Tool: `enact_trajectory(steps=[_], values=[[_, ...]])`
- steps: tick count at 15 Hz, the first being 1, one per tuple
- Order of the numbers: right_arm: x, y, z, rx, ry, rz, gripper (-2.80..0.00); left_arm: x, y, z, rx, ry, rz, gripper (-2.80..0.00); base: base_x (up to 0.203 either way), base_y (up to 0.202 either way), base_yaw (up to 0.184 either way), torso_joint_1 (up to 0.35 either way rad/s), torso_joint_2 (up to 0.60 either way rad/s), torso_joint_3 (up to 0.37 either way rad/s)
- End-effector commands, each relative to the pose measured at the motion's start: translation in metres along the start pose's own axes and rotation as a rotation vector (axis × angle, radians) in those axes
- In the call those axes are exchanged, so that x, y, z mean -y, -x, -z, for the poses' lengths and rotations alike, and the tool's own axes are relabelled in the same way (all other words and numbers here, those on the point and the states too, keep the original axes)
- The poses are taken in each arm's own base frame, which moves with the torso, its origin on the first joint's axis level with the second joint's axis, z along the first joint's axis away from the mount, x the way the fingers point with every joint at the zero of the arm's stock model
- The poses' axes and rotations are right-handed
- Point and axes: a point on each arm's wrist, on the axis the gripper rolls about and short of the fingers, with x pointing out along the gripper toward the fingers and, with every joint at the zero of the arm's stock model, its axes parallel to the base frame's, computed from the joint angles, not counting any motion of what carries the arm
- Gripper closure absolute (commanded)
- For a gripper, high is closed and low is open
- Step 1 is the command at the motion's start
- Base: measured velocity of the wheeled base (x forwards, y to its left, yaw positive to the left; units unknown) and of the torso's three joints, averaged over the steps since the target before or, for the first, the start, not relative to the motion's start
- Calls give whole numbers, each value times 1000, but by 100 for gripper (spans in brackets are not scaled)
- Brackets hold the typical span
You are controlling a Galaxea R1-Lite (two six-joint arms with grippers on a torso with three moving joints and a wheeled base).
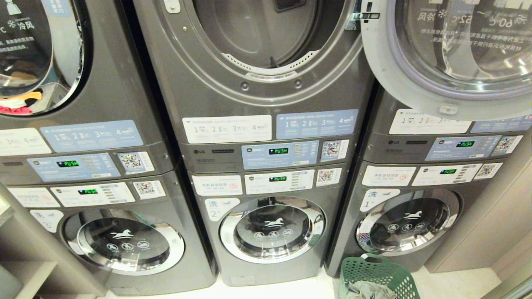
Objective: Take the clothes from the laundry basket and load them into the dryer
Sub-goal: Take the clothes out of the basket
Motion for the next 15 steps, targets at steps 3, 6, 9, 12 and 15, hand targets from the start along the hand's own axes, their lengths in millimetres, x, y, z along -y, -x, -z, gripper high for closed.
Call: enact_trajectory(steps=[3,6,9,12,15], values=[[0,0,0,-1,0,0,-280,0,0,0,2,0,-1,0,0,0,0,0,0,0],[0,0,0,-1,0,0,-280,0,0,0,1,0,-1,0,0,0,0,0,0,0],[0,0,0,-1,0,0,-280,0,0,0,2,0,-1,0,0,0,0,0,0,0],[0,0,0,-1,0,0,-280,0,0,0,2,0,-1,0,0,0,0,0,0,0],[0,0,0,-1,0,0,-280,0,0,0,2,0,-1,0,0,0,0,0,0,0]])
